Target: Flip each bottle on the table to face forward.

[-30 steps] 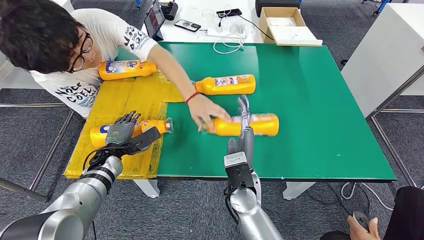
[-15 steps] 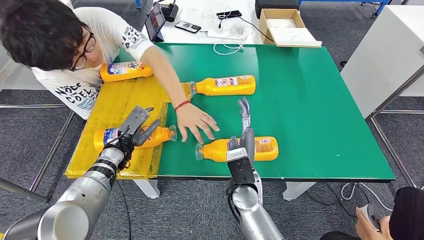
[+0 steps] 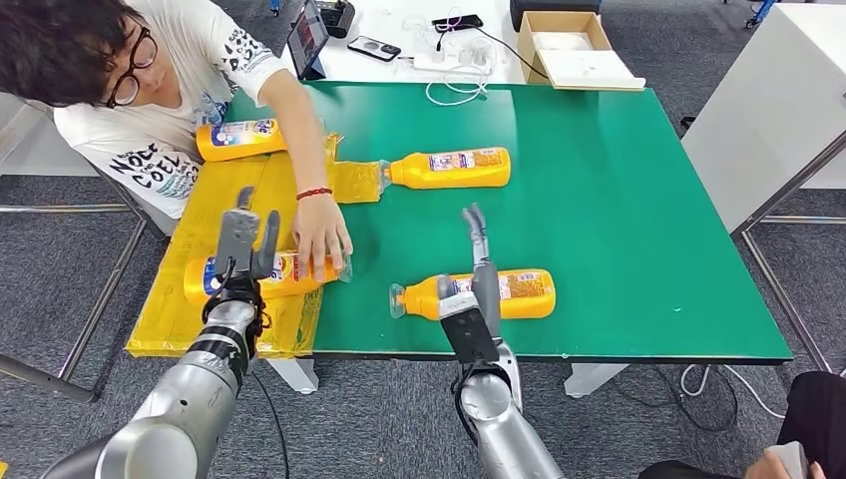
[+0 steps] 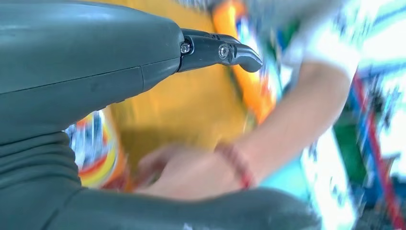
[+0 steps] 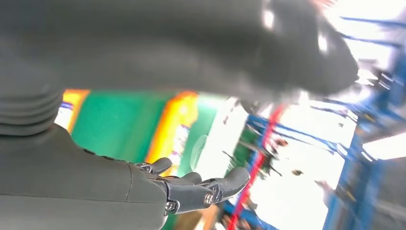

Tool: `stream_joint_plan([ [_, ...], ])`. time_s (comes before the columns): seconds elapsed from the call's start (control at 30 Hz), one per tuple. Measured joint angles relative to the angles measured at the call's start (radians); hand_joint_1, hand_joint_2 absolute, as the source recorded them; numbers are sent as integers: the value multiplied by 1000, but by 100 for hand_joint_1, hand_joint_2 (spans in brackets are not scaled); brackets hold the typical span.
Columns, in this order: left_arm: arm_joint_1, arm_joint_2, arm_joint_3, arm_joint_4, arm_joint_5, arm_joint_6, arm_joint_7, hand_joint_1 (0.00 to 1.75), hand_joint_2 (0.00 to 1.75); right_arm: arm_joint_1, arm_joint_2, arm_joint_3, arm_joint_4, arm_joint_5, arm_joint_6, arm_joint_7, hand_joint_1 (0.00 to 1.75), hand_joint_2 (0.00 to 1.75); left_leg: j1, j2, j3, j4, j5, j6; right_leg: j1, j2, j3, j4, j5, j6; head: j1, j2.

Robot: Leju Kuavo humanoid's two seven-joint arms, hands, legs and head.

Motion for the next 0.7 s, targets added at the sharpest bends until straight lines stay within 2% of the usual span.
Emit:
stream_joint_plan([
  [0.17, 112, 0, -155, -195, 262, 160, -13, 0, 175, -71, -58, 12, 85, 125, 99, 139, 0, 175, 0, -1, -3, 0, 0, 0, 0, 0, -2, 0, 0, 0, 0, 0],
  [0.33, 214, 15, -302, -363, 350, 233, -14, 0, 175, -143, -135, 14, 144, 222, 168, 223, 0, 175, 0, -3, -4, 0, 1, 1, 0, -1, -3, 0, 0, 1, 0, 0],
  [0.47, 274, 26, -379, -457, 375, 259, -15, 0, 175, -188, -190, 14, 174, 263, 214, 264, 0, 175, -1, -3, -5, 1, 1, 1, -1, -1, -4, 0, 0, 1, 0, 0],
  [0.7, 322, 37, -438, -540, 384, 263, -15, 0, 175, -227, -242, 18, 210, 284, 244, 285, 0, 175, 0, -3, -6, 1, 1, 1, 0, 0, -5, 0, 0, 1, 0, 0],
])
